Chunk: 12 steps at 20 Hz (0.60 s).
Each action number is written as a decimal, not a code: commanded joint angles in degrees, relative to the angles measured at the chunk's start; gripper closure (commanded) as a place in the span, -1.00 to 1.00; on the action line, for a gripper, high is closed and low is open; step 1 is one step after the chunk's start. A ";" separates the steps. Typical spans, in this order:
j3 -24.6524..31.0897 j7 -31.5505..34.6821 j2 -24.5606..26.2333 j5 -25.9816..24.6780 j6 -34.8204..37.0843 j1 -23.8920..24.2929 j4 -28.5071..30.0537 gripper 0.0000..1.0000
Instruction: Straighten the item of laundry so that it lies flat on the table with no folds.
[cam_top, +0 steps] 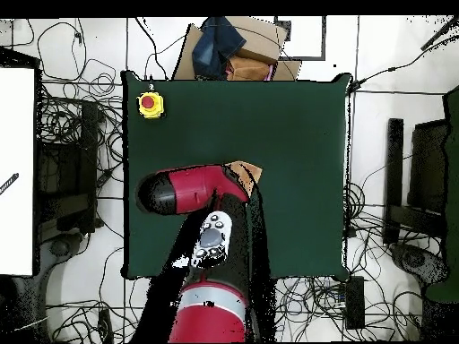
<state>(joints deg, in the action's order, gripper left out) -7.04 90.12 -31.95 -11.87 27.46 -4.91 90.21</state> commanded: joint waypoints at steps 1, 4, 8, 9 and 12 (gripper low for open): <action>2.18 12.44 -1.83 4.15 8.07 -4.40 -0.22 1.00; 1.48 13.32 -2.17 5.26 9.15 -5.85 -0.49 1.00; 0.85 13.05 -2.87 6.36 9.87 -6.59 -0.32 1.00; 0.79 12.78 -3.07 6.45 9.60 -6.49 0.09 1.00; 0.74 11.94 -3.41 6.54 8.53 -5.96 1.11 1.00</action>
<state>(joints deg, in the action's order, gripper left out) -7.10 90.12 -34.45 -7.80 31.43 -11.29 90.22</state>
